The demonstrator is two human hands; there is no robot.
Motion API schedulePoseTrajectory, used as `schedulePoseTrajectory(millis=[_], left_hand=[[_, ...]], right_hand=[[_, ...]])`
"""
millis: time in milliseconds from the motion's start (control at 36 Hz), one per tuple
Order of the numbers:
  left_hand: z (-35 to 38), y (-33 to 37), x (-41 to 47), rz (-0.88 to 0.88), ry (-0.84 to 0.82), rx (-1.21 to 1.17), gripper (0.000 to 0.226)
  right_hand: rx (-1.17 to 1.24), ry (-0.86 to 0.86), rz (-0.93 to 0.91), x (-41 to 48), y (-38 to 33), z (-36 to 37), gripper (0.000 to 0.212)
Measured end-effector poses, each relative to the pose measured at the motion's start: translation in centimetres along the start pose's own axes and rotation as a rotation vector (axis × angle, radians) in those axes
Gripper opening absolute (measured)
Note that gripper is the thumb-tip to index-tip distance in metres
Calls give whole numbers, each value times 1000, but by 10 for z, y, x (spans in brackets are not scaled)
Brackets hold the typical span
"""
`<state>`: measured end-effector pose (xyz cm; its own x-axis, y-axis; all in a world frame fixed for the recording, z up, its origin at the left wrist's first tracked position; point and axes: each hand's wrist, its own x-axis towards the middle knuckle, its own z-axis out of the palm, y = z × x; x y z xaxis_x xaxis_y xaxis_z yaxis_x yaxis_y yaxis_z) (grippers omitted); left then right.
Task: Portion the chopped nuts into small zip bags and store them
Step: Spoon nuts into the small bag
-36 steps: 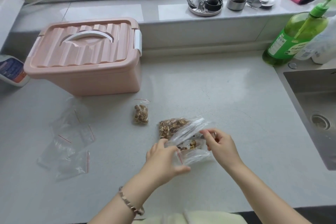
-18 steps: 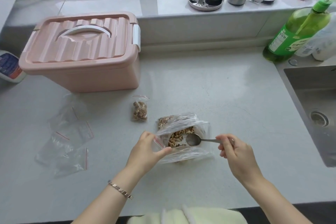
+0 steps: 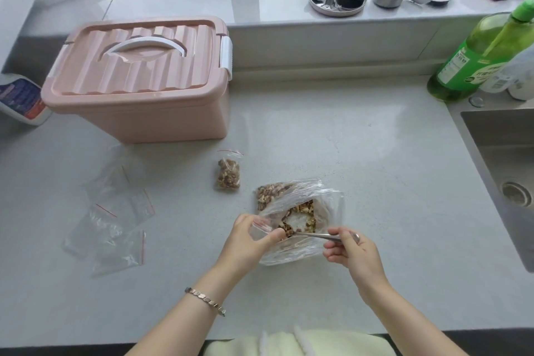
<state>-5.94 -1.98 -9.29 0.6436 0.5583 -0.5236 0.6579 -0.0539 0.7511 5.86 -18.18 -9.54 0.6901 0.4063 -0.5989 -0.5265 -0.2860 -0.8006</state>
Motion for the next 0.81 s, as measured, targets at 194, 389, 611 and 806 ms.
schedulePoseTrajectory(millis=[194,389,611,806], left_hand=[[-16,6,-7,85,45,139,29],[-33,22,-26,225,167,156,49],[-32,42,-41,295,183,29,79],[-22,38,-41,283,127,-10,52]], right_hand=[[16,70,-83,0,-17,-20,27],[11,128,-157,1,-35,-31,34],[-31,165,-232,-2,-54,-36,43],[-79,194,-273,-1,-63,-41,47]])
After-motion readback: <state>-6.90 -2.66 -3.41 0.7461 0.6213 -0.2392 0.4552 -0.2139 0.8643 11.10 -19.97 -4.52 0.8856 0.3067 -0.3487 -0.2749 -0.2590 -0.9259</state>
